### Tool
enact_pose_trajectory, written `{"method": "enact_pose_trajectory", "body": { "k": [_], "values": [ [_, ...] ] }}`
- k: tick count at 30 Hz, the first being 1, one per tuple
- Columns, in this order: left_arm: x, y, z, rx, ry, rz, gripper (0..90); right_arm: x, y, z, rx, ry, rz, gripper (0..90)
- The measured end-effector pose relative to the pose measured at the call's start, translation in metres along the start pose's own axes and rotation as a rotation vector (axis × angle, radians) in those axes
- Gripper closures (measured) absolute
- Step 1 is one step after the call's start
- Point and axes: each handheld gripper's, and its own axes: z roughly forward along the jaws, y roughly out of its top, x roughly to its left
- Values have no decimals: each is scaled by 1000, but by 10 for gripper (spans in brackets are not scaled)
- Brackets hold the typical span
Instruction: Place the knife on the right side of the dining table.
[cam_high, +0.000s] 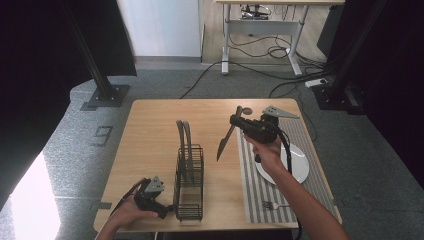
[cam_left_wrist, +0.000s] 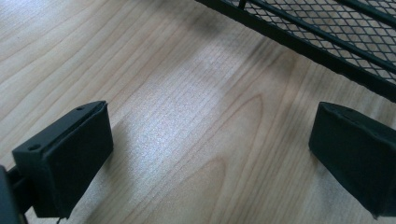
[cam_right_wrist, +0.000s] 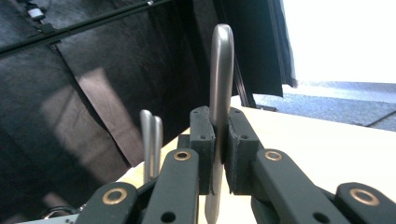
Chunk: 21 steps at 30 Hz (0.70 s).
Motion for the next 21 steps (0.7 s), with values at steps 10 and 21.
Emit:
{"method": "enact_pose_trajectory", "body": {
  "k": [10,21],
  "values": [
    [0,0,0,1,1,-1,0,-11,-10,11,-2,-25,3,827],
    [0,0,0,0,1,-1,0,-25,-15,15,-19,-53,15,827]
  ]
}}
